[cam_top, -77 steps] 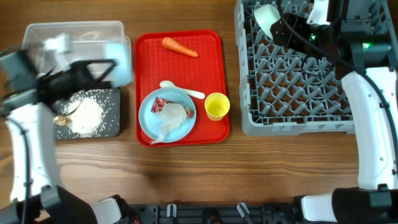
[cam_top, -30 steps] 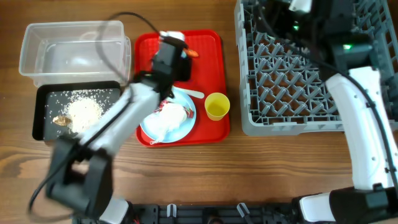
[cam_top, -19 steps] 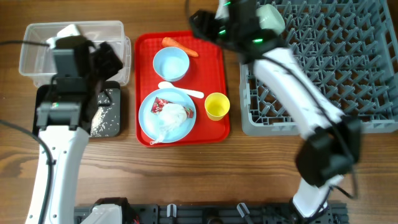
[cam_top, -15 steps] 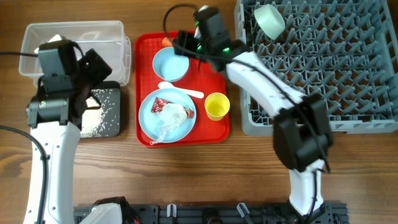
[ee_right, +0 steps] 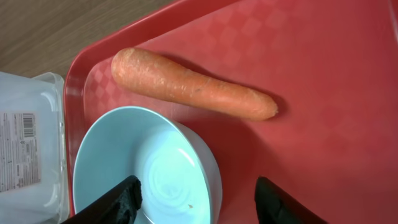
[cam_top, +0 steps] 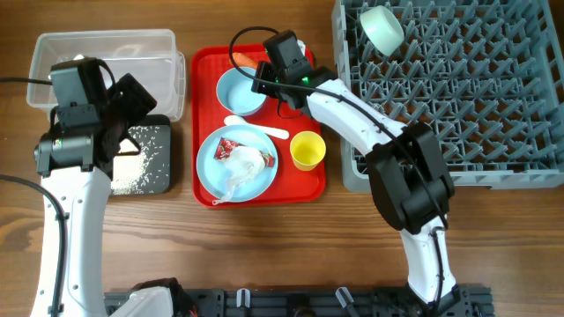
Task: Sort waste into correct bins and load items into the dishwasher rack
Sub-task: 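Reach the right gripper to the blue bowl and grasp its rim, then carry the blue bowl with the right gripper into the dishwasher rack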
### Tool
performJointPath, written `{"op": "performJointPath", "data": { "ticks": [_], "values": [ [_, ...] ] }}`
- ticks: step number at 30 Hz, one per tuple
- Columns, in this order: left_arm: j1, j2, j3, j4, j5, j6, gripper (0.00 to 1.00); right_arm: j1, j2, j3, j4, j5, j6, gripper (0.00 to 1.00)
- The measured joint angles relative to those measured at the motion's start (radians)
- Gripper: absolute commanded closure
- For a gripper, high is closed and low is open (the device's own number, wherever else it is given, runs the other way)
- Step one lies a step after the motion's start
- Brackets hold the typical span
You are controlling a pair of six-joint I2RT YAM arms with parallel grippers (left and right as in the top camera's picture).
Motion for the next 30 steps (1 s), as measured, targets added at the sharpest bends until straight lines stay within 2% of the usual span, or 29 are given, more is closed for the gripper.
{"op": "performJointPath", "data": {
  "ticks": [10, 20, 24, 28, 30],
  "values": [
    [0.0, 0.0, 0.0, 0.0, 0.0, 0.0, 0.21, 0.016, 0.058, 0.0, 0.001, -0.005, 0.024, 0.96],
    [0.0, 0.009, 0.0, 0.0, 0.004, 0.0, 0.18, 0.016, 0.058, 0.0, 0.005, -0.051, 0.017, 0.96],
    [0.0, 0.023, 0.0, 0.0, 0.007, 0.0, 0.16, 0.009, 0.035, 0.0, -0.01, -0.066, -0.029, 0.96],
    [0.0, 0.04, 0.0, 0.0, 0.008, 0.0, 0.14, -0.011, -0.087, -0.003, -0.108, -0.011, -0.092, 0.96],
    [0.0, 0.05, 0.0, 0.0, 0.01, 0.0, 0.13, -0.03, -0.213, -0.003, -0.193, 0.085, -0.128, 0.96]
  ]
}}
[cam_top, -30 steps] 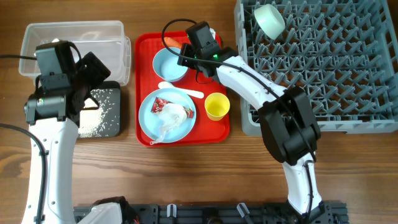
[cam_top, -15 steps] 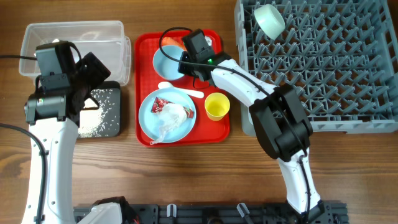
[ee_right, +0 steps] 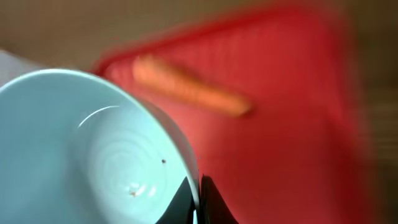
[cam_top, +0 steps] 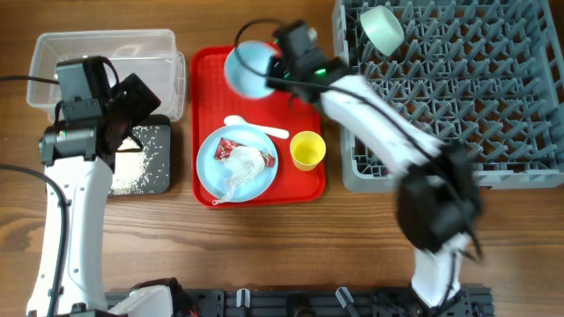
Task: Sort waste into correct bins and load items into the dishwasher rack
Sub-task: 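Carry the blue bowl with the right gripper into the dishwasher rack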
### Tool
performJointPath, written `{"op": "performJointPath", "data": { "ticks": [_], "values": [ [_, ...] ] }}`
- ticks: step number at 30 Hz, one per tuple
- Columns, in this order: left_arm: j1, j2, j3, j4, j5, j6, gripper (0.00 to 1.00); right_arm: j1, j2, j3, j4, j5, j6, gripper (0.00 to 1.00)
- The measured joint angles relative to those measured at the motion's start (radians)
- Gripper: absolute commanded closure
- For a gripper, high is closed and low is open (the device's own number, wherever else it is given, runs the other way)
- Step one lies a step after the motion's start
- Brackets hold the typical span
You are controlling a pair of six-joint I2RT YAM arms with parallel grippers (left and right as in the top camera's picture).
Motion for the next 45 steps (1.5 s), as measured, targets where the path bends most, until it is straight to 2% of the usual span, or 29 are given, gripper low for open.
{"op": "performJointPath", "data": {
  "ticks": [3, 7, 8, 9, 13, 17, 22, 24, 28, 36, 40, 45],
  "values": [
    [0.0, 0.011, 0.0, 0.0, 0.001, 0.0, 0.14, -0.04, -0.195, 0.002, -0.105, 0.2, -0.049, 0.96],
    [0.0, 0.013, 0.0, 0.001, 0.005, -0.003, 0.14, -0.097, -0.341, 0.019, -0.242, 0.484, -0.108, 0.96],
    [0.0, 0.013, 0.0, 0.001, 0.009, -0.003, 0.14, -0.103, -0.35, 0.022, -0.267, 0.528, -0.116, 0.96],
    [0.0, 0.013, 0.0, 0.002, 0.017, -0.004, 0.14, -0.116, -0.359, 0.022, -0.328, 0.666, -0.13, 0.96],
    [0.0, 0.014, 0.0, 0.015, 0.03, -0.004, 0.14, -0.122, -0.311, -0.024, -0.443, 0.866, -0.129, 0.96],
    [0.0, 0.015, 0.0, 0.032, 0.038, -0.024, 0.1, -0.147, -0.25, -0.1, -0.449, 0.978, -0.126, 0.96],
    [0.0, 0.015, 0.0, 0.038, 0.039, -0.065, 0.11, -0.183, -0.217, -0.161, -0.45, 1.137, -0.157, 0.96],
    [0.0, 0.015, 0.0, 0.038, 0.039, -0.071, 0.11, -0.198, -0.206, -0.163, -0.418, 1.196, -0.21, 0.95],
    [0.0, 0.016, 0.0, 0.039, 0.042, -0.082, 0.11, -0.216, -0.185, -0.167, -0.247, 1.252, -0.374, 0.96],
    [0.0, 0.044, 0.0, 0.039, 0.079, -0.09, 0.11, -0.217, -0.067, -0.17, 0.123, 1.239, -0.921, 0.96],
    [0.0, 0.075, 0.0, 0.039, 0.098, -0.09, 0.11, -0.217, -0.002, -0.17, 0.18, 1.265, -1.106, 0.96],
    [0.0, 0.105, 0.0, 0.039, 0.106, -0.09, 0.1, -0.217, 0.015, -0.171, 0.177, 1.278, -1.196, 0.96]
  ]
}}
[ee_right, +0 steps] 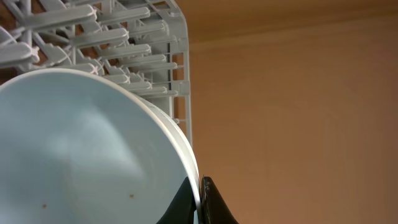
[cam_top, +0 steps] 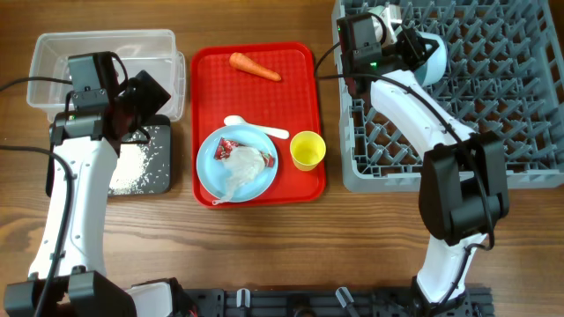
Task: Sort waste into correct bins and load items into the dishwasher rack
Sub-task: 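Carry the blue bowl with the right gripper into the dishwasher rack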
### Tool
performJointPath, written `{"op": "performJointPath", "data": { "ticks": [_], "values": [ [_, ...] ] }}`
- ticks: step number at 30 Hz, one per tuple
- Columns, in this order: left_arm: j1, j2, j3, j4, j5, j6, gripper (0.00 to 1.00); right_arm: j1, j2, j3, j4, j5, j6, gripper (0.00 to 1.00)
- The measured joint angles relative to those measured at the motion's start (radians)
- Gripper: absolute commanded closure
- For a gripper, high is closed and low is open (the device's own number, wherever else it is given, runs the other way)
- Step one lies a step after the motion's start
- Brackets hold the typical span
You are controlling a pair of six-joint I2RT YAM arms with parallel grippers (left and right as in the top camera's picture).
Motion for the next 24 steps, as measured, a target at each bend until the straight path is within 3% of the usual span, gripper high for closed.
{"op": "performJointPath", "data": {
  "ticks": [15, 17, 19, 20, 21, 24],
  "values": [
    [0.0, 0.01, 0.0, 0.0, 0.008, -0.004, 0.0, 0.097, 0.0, -0.032, -0.135, 0.01, -0.042, 0.95],
    [0.0, 0.01, 0.0, 0.0, 0.008, -0.004, 0.0, 0.103, 0.0, -0.036, -0.135, 0.014, -0.044, 0.79],
    [0.0, 0.01, 0.0, -0.001, 0.009, -0.004, 0.0, 0.105, 0.0, -0.036, -0.133, 0.0, -0.05, 0.43],
    [0.0, 0.01, 0.0, 0.0, 0.01, -0.004, 0.0, 0.109, 0.0, -0.038, -0.134, -0.007, -0.045, 0.12],
    [0.0, 0.01, 0.0, 0.0, 0.01, -0.004, 0.0, 0.117, 0.0, -0.041, -0.136, -0.018, -0.048, 0.0],
    [0.0, 0.01, 0.0, 0.0, 0.011, -0.004, 0.0, 0.141, 0.0, -0.045, -0.132, -0.036, -0.048, 0.0]
  ]
}}
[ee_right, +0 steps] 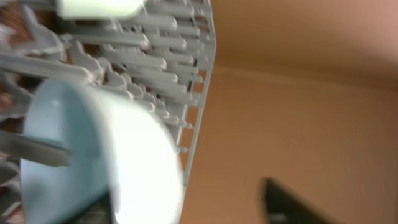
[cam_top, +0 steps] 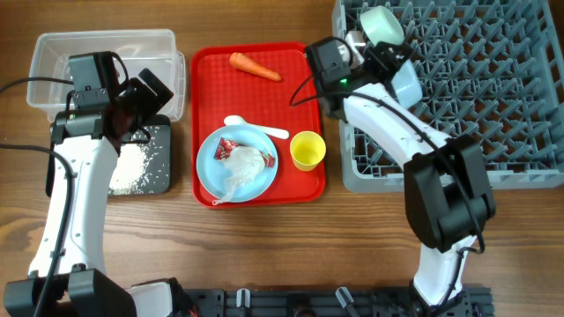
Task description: Sort waste into correct bins and load items into the dishwasher rack
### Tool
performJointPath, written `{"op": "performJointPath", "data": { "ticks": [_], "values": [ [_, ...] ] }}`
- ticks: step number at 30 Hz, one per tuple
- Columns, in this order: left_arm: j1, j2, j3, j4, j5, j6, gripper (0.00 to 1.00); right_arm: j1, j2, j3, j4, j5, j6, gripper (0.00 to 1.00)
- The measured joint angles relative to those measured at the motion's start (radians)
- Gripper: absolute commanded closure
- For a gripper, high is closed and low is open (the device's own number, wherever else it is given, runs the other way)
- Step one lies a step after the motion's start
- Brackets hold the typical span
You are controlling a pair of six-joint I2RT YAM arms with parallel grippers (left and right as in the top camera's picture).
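A light blue bowl [cam_top: 406, 84] stands on its edge among the tines of the grey dishwasher rack [cam_top: 476, 106], blurred in the right wrist view [ee_right: 93, 143]. A pale green bowl [cam_top: 381, 25] sits in the rack's back left corner. My right gripper [cam_top: 374, 55] hangs at the rack's left edge beside the blue bowl, open [ee_right: 189, 208], holding nothing. On the red tray [cam_top: 300, 97] lie a carrot [cam_top: 256, 66], a white spoon [cam_top: 256, 129], a yellow cup [cam_top: 307, 150] and a blue plate [cam_top: 211, 167] bearing crumpled wrappers [cam_top: 240, 158]. My left gripper [cam_top: 145, 91] hovers by the bins.
A clear plastic container [cam_top: 106, 48] stands at the back left. In front of it a black tray [cam_top: 150, 167] holds white grains. The rack fills the right side of the wooden table [cam_top: 291, 246].
My right gripper was shut on the blue bowl's rim above the rack. Now it is open, farther left, and the bowl stands in the rack on its own.
My right gripper stood open around the blue bowl's rim on the red tray, beside the carrot. Then it was shut on the rim with the bowl lifted. Later it held the bowl over the rack's back left. Now the bowl rests in the rack, let go.
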Motion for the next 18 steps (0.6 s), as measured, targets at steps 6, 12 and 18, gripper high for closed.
{"op": "performJointPath", "data": {
  "ticks": [6, 12, 18],
  "values": [
    [0.0, 0.0, 0.0, 0.003, 0.004, 0.0, 0.0, 0.032, 0.0, -0.006, 0.174, -0.011, -0.004, 0.0],
    [0.0, 0.0, 0.0, 0.006, 0.011, 0.0, 0.0, 0.06, -0.002, 0.0, 0.526, -0.032, -0.078, 0.0],
    [0.0, 0.0, 0.0, 0.007, 0.011, 0.0, 0.0, 0.084, -0.048, 0.012, 0.895, -0.043, -0.208, 0.0]
  ]
}}
